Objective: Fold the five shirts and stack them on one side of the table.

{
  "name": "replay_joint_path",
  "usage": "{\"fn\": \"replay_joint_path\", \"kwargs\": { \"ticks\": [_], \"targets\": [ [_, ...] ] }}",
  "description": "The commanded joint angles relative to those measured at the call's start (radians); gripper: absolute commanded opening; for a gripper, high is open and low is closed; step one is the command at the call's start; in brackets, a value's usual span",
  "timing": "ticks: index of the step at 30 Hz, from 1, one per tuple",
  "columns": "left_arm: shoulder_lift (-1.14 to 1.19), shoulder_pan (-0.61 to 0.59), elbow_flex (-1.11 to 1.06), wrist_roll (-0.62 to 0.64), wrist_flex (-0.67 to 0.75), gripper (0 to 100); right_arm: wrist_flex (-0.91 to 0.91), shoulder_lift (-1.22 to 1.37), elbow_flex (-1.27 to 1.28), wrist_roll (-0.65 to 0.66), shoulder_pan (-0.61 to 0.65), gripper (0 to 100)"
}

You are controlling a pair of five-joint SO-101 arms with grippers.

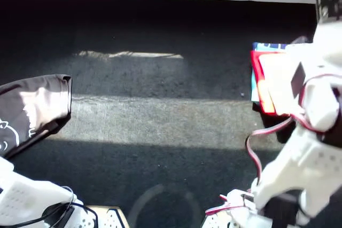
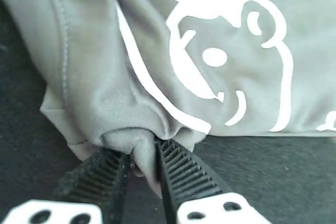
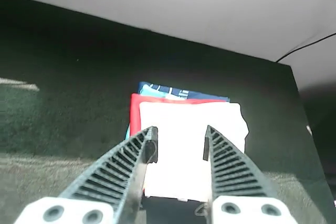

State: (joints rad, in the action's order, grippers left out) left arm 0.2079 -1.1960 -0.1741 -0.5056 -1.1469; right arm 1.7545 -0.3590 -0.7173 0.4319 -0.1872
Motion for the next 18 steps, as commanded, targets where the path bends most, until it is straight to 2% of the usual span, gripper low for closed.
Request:
{"fn": "replay_joint_path", "kwargs": {
  "ticks": [1, 3, 9, 13, 18],
  "targets": [
    [-0.004, 0.093, 0.097, 0.051, -0.118, 1, 0.004, -0.191, 0.383, 0.006, 0.01, 14.6],
    [-0.004, 0.157, 0.153, 0.071, -0.218, 1, -0.031, -0.262, 0.584, 0.005, 0.012, 14.6],
    [-0.004, 0.412, 0.3, 0.176, -0.482, 1, -0.286, -0.458, 1.121, 0.005, 0.012, 14.6],
    [-0.053, 0.573, 0.367, 0.25, -0.559, 1, -0.4, -0.602, 1.377, 0.005, 0.012, 14.6],
    [-0.255, 0.808, 0.351, 0.327, -0.594, 1, -0.472, -0.765, 1.613, 0.005, 0.012, 14.6]
  ]
}}
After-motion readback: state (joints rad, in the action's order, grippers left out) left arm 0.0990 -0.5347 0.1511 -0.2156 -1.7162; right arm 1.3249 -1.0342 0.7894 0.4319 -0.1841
